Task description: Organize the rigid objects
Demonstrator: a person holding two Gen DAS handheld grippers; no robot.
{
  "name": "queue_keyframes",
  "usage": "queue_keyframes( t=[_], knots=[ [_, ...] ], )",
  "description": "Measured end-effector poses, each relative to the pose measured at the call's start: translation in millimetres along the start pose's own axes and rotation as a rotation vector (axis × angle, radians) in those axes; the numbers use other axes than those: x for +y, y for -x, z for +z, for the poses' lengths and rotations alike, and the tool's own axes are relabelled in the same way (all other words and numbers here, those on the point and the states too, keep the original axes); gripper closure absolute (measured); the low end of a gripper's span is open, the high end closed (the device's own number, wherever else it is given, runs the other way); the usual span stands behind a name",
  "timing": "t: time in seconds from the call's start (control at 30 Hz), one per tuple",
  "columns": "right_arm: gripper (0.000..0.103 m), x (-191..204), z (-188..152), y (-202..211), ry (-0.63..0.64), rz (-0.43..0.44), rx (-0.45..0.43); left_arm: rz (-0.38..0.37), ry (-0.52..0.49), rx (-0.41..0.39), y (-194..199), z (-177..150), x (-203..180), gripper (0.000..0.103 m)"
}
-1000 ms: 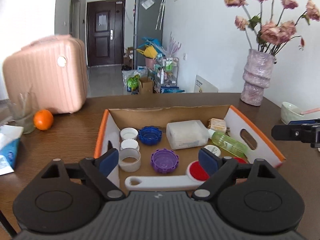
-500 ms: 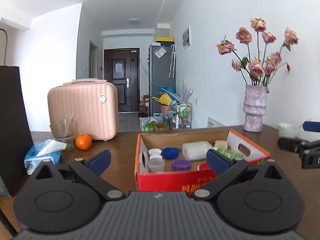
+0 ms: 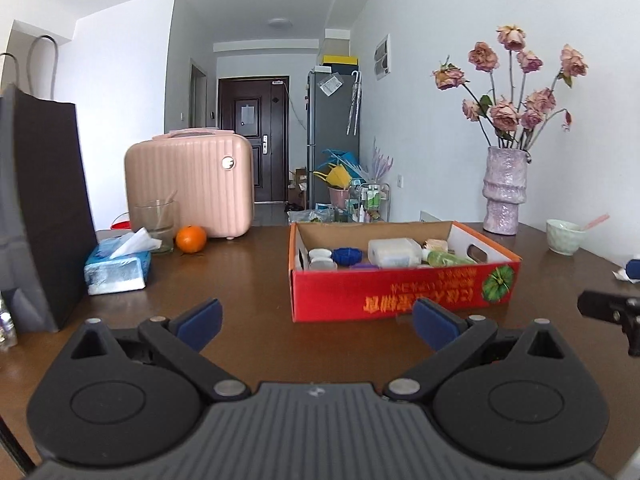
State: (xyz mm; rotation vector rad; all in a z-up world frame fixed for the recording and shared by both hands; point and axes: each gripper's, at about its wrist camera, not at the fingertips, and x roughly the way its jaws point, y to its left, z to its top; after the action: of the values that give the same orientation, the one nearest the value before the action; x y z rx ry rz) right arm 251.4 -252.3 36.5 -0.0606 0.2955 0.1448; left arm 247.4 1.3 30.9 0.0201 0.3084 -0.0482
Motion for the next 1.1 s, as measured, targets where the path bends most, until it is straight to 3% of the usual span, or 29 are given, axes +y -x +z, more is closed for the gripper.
queue_keyframes(
  t=[0.1, 0.23, 0.3, 0.43, 0.5, 0.6, 0.7, 0.77, 1.1],
  knots=[
    [0.000, 7, -17, 36, -0.008, -0.010, 0.005, -0.024, -0.011, 0.009, 41, -15, -1, 0.000],
    [0.000, 21, -42, 99, 0.047, -0.015, -0.034, -0.032, -0.028, -0.049, 107, -42, 0, 0.000],
    [0.000, 29, -55, 132, 0.096, -0.050, -0.055, -0.021, -0.071, -0.052, 130, -56, -3, 0.000],
    [0.000, 41, -82, 172, 0.164, -0.009, -0.024, 0.050, -0.063, -0.046, 163, -80, -9, 0.000],
    [0.000, 45, -88, 189, 0.141, -0.001, -0.008, 0.049, -0.027, -0.007, 176, -90, -7, 0.000],
    [0.000, 45, -93, 213, -0.011, 0.035, -0.013, 0.016, 0.009, 0.041, 193, -101, -5, 0.000],
    [0.000, 54, -100, 222, -0.040, 0.081, -0.001, 0.000, -0.002, 0.037, 199, -103, -5, 0.000],
    [0.000, 63, -102, 221, 0.011, 0.076, 0.008, 0.007, -0.005, 0.031, 198, -100, -6, 0.000],
    [0.000, 64, -98, 214, -0.004, 0.083, 0.010, -0.006, 0.006, 0.025, 196, -97, -6, 0.000]
  ],
)
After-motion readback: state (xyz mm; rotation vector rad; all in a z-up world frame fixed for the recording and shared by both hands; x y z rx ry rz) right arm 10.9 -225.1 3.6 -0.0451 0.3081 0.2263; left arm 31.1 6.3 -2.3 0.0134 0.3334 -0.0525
